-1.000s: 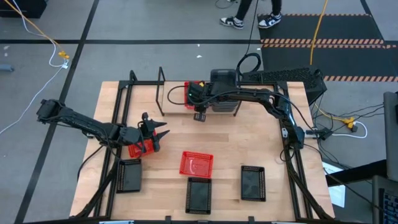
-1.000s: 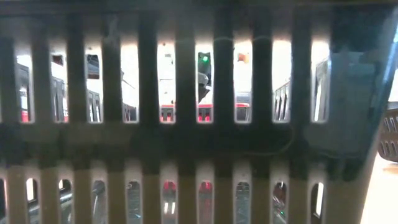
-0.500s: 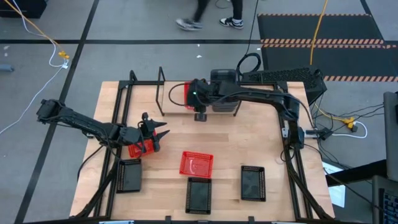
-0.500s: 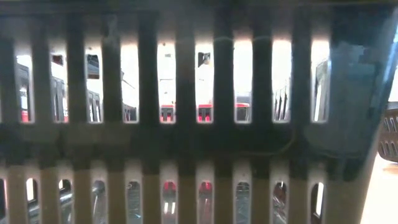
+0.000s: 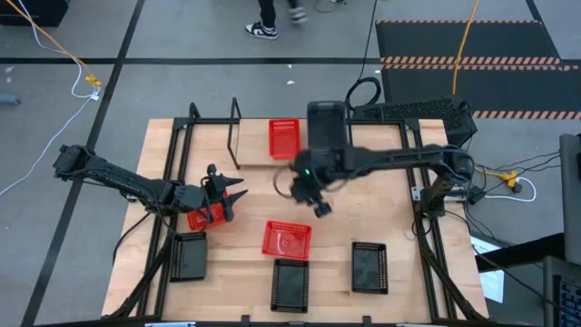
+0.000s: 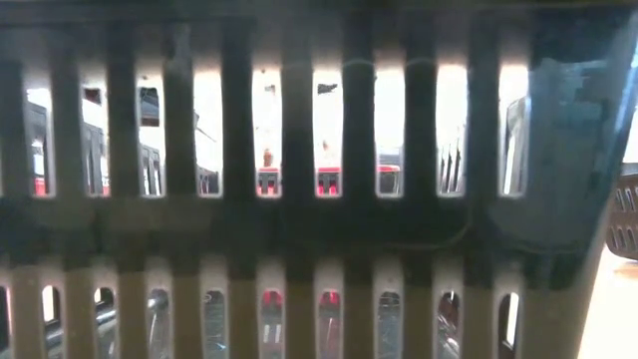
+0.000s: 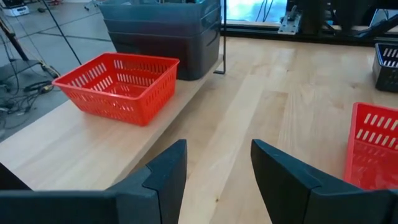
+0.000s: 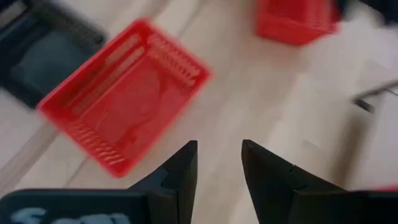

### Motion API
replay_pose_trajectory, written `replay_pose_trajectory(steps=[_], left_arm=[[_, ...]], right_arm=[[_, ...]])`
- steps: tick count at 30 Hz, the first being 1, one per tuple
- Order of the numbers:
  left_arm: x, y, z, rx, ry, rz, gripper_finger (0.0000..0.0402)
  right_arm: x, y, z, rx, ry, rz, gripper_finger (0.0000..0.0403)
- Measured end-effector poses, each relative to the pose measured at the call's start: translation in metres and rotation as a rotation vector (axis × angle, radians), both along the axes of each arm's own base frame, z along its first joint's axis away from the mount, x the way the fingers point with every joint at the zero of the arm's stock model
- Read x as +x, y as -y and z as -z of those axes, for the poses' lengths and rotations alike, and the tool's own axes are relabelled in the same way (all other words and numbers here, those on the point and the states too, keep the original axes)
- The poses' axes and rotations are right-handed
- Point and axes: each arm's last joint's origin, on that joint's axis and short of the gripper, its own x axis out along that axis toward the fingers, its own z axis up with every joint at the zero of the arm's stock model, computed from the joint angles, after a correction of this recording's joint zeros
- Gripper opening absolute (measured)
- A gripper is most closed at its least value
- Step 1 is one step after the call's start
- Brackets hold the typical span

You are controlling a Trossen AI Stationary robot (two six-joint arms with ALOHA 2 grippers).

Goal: Stack baskets on shelf by color
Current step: Stack the bottom red bin on top of the red bin on the shelf

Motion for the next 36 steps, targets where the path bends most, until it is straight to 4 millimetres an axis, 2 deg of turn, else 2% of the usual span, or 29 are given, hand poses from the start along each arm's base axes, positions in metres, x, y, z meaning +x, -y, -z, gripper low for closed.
replay_pose_trajectory(steps=[3, 5, 8, 12, 14, 18, 25, 36], left_arm=[[0.000, 0.000, 0.000, -0.008, 0.006, -0.003, 0.0181], [0.001, 0.000, -0.002, -0.012, 0.021, -0.004, 0.0181], [0.001, 0.000, -0.004, -0.011, 0.042, -0.009, 0.0181], [0.002, -0.001, -0.006, -0.011, 0.062, -0.018, 0.0182], [0.002, -0.003, -0.006, -0.013, 0.066, -0.026, 0.0182], [0.002, -0.003, -0.006, -0.035, 0.081, -0.034, 0.0182], [0.003, -0.003, -0.007, -0.046, 0.088, -0.036, 0.0182], [0.003, -0.003, -0.007, -0.049, 0.088, -0.029, 0.0182]], right_arm=[[-0.007, -0.016, 0.017, -0.018, 0.044, -0.059, 0.0121], [-0.010, -0.025, 0.026, -0.033, 0.034, -0.037, 0.0121], [-0.007, -0.038, 0.037, -0.061, 0.011, -0.016, 0.0121], [-0.006, -0.055, 0.053, -0.086, -0.045, -0.094, 0.0121], [-0.006, -0.061, 0.055, -0.103, -0.041, -0.135, 0.0121], [-0.010, -0.067, 0.063, -0.133, -0.110, -0.198, 0.0121], [-0.018, -0.073, 0.067, -0.133, -0.166, -0.301, 0.0121], [-0.022, -0.072, 0.098, -0.171, -0.109, -0.360, 0.0121]])
